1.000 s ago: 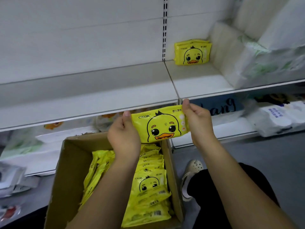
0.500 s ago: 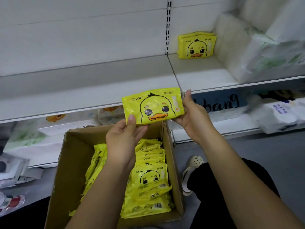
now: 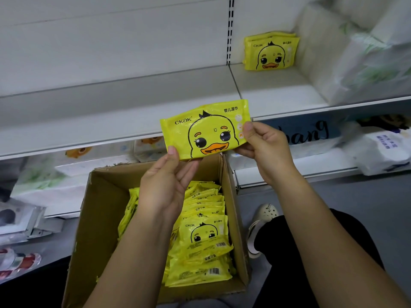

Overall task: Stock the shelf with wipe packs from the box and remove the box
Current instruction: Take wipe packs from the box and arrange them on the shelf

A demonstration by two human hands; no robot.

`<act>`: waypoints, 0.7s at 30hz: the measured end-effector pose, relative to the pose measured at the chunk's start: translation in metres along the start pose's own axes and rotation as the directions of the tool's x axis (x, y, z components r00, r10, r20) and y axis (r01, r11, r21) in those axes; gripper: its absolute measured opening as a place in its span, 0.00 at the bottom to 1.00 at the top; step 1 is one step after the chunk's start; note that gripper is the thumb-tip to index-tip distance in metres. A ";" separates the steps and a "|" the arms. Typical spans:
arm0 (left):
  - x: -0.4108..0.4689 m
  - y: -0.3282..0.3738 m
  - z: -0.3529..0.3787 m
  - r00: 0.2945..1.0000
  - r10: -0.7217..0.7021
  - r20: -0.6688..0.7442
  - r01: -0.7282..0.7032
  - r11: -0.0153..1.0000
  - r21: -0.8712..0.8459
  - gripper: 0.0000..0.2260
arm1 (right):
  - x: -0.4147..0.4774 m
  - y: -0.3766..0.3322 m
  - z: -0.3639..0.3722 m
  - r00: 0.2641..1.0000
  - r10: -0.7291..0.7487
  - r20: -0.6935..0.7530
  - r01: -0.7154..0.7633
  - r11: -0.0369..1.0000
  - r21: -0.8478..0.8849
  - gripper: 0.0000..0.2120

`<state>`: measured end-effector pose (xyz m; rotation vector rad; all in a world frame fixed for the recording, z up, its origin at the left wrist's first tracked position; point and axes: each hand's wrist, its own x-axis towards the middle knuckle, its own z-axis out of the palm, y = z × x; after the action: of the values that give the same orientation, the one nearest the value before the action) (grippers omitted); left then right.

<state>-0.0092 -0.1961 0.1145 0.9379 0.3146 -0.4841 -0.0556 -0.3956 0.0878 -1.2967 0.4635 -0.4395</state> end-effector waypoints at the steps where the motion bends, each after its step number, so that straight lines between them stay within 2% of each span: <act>1: 0.002 0.000 -0.001 0.999 -0.030 -0.014 0.030 0.999 -0.022 0.13 | 0.000 0.001 0.000 1.000 0.003 -0.002 -0.003 1.000 0.009 0.09; 4: 0.009 0.005 -0.006 0.996 -0.090 -0.014 0.090 0.994 0.058 0.14 | 0.002 0.003 -0.001 1.000 0.004 -0.008 -0.004 1.000 0.015 0.10; 5: 0.013 0.008 -0.007 0.997 -0.074 0.003 0.072 0.987 0.145 0.13 | 0.004 0.002 -0.003 1.000 0.002 -0.011 -0.002 1.000 0.017 0.09; 7: 0.020 0.019 -0.004 0.997 0.025 0.079 -0.051 0.936 0.348 0.15 | 0.009 -0.001 -0.010 1.000 -0.008 -0.028 0.008 1.000 0.022 0.08; 8: 0.023 0.026 0.001 0.988 0.088 0.130 -0.140 0.869 0.474 0.20 | 0.012 -0.002 -0.015 0.999 -0.019 -0.039 0.019 1.000 0.019 0.07; 9: 0.028 0.033 0.009 0.971 0.168 0.172 -0.239 0.750 0.617 0.23 | 0.015 -0.002 -0.021 0.998 -0.027 -0.050 0.028 1.000 0.013 0.07; 11: 0.040 0.047 0.032 0.908 0.261 0.327 -0.412 0.416 0.811 0.27 | 0.020 0.000 -0.030 0.997 -0.035 -0.065 0.033 0.999 -0.028 0.06; 12: 0.048 0.051 0.045 0.885 0.210 0.416 -0.463 0.286 0.839 0.29 | 0.022 0.001 -0.033 0.997 -0.036 -0.069 0.032 0.998 -0.055 0.06; 13: 0.055 0.053 0.060 0.876 0.106 0.471 -0.482 0.201 0.852 0.31 | 0.025 0.002 -0.036 0.997 -0.039 -0.070 0.034 0.997 -0.071 0.06; 15: 0.069 0.051 0.088 0.869 -0.125 0.479 -0.471 0.084 0.878 0.33 | 0.032 0.002 -0.039 0.996 -0.058 -0.061 0.053 0.996 -0.078 0.06; 17: 0.083 0.047 0.111 0.843 -0.262 0.469 -0.484 0.010 0.875 0.25 | 0.040 -0.002 -0.043 0.995 -0.072 -0.071 0.068 0.996 -0.061 0.06; 19: 0.096 0.043 0.129 0.821 -0.302 0.484 -0.517 -0.034 0.855 0.14 | 0.050 -0.007 -0.049 0.990 -0.096 -0.100 0.093 0.995 -0.037 0.07; 21: 0.108 0.039 0.146 0.808 -0.313 0.500 -0.541 -0.057 0.839 0.11 | 0.061 -0.010 -0.057 0.983 -0.117 -0.139 0.114 0.993 -0.028 0.07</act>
<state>0.1097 -0.3257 0.1732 2.2512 -0.9872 -0.8172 -0.0371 -0.4774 0.0807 -1.3216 0.5137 -0.6278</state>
